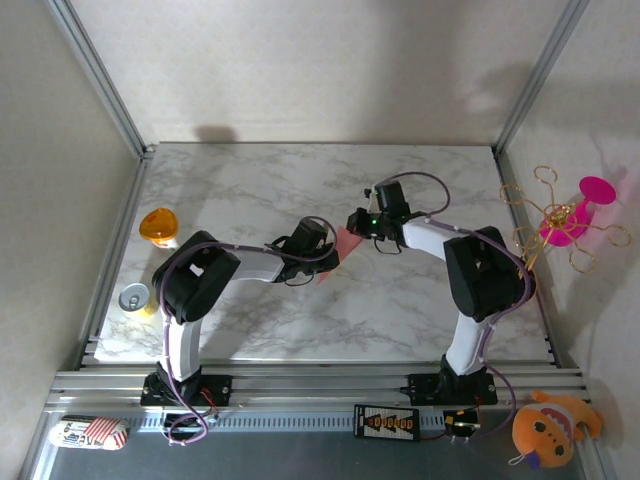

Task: Fold a paper plane with a square sheet of paper (pick it up from the middle)
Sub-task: Fold the wing for the fifth time at the center of the table.

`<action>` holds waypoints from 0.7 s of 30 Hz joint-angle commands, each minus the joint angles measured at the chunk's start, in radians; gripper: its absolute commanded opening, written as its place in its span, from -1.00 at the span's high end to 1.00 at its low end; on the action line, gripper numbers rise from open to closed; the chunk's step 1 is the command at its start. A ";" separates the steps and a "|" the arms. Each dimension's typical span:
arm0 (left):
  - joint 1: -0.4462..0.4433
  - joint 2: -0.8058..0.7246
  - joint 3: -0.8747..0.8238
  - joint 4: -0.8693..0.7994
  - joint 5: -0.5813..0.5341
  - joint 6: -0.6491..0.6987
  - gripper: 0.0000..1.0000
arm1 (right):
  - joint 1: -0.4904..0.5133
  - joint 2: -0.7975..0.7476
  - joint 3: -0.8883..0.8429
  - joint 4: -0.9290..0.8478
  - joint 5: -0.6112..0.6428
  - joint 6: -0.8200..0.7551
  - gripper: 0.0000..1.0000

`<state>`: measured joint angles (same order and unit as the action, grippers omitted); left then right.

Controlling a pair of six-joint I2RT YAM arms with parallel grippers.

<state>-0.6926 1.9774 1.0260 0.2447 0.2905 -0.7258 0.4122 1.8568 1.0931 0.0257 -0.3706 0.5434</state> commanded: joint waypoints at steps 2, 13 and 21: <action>-0.005 0.034 -0.013 -0.160 -0.016 0.035 1.00 | 0.014 0.043 -0.023 -0.019 -0.081 0.001 0.90; -0.005 -0.041 0.043 -0.077 0.054 0.029 0.92 | 0.014 0.120 -0.040 -0.079 -0.029 -0.011 0.91; -0.005 0.016 0.063 -0.034 0.092 0.017 0.85 | 0.014 0.149 -0.032 -0.121 0.016 -0.012 0.92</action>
<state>-0.6926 1.9705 1.0641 0.2054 0.3523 -0.7044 0.4290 1.9507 1.0710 -0.0093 -0.4187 0.5430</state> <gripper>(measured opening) 0.075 0.056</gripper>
